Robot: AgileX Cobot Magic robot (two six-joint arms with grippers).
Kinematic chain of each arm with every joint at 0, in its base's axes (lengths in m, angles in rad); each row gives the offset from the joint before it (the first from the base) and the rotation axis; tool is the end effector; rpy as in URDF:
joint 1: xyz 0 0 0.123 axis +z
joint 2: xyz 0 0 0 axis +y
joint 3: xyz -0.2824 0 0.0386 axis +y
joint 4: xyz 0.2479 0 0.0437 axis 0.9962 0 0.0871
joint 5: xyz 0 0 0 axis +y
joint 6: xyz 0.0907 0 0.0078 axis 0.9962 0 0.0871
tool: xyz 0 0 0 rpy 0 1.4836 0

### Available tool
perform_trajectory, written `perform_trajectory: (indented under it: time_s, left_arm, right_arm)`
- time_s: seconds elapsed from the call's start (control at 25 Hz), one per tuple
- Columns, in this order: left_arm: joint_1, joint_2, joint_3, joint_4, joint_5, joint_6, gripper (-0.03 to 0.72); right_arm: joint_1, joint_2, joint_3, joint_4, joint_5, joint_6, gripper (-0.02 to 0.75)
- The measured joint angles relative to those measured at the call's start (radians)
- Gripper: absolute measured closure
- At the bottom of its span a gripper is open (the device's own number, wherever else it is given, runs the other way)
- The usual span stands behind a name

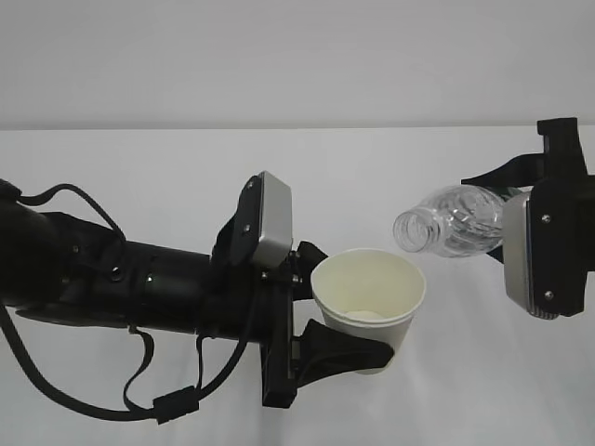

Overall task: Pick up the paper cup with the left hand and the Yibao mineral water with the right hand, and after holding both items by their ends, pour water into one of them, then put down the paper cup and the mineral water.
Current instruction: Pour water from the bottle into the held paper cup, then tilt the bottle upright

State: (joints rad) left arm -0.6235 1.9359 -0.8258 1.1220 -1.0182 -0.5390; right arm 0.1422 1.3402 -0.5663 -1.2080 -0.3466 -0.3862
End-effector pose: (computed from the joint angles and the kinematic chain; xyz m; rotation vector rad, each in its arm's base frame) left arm 0.2352 -0.2551 0.1470 1.3523 1.4407 -1.0762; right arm 0.2474 0.0645 0.2189 -1.7383 1.2488 -0.5123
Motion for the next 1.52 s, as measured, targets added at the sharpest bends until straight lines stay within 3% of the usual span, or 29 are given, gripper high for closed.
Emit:
perform_trajectory:
  time_s: [1.52]
  left_arm:
    - [0.0, 0.0, -0.002, -0.001, -0.009, 0.0, 0.204]
  right_arm:
    - [0.0, 0.0, -0.038, -0.128, 0.0, 0.016, 0.293]
